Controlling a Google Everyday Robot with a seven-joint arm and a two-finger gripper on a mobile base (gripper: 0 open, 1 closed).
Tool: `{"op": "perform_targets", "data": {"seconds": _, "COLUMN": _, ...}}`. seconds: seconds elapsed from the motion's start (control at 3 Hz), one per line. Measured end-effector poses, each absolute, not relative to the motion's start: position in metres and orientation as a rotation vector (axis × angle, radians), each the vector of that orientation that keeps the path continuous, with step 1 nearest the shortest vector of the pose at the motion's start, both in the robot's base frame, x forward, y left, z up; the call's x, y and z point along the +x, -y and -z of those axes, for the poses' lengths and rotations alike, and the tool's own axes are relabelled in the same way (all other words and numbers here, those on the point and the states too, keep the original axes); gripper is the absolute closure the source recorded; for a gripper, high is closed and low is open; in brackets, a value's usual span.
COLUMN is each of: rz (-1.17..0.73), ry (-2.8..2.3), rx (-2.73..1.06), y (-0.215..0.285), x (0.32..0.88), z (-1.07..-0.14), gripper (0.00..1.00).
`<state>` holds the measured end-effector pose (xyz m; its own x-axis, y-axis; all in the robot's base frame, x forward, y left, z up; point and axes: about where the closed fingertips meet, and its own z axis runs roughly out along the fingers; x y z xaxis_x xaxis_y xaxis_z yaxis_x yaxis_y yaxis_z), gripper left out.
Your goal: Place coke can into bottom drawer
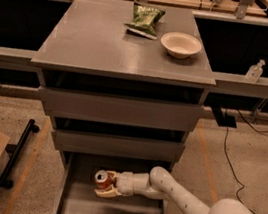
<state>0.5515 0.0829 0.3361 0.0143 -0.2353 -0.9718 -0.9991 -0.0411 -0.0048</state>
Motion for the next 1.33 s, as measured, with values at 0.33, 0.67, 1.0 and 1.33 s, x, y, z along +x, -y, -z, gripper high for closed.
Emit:
{"op": "perform_targets", "data": {"seconds": 0.33, "rz": -1.163, "ry": -1.281, "rx": -1.315, "y": -0.086, "x": 0.552, "z": -0.266, "gripper": 1.0}}
{"op": "perform_targets", "data": {"seconds": 0.67, "rz": -1.161, "ry": -1.275, "rx": -1.261, "y": -0.081, "x": 0.56, "z": -0.225, "gripper": 1.0}}
{"op": "perform_targets", "data": {"seconds": 1.0, "rz": -1.135, "ry": -1.304, "rx": -1.252, "y": -0.076, "x": 0.566, "z": -0.199, "gripper": 0.82}}
{"op": "perform_targets", "data": {"seconds": 1.33, "rz": -1.13, "ry": -1.323, "rx": -1.247, "y": -0.077, "x": 0.568, "z": -0.183, "gripper": 0.59}}
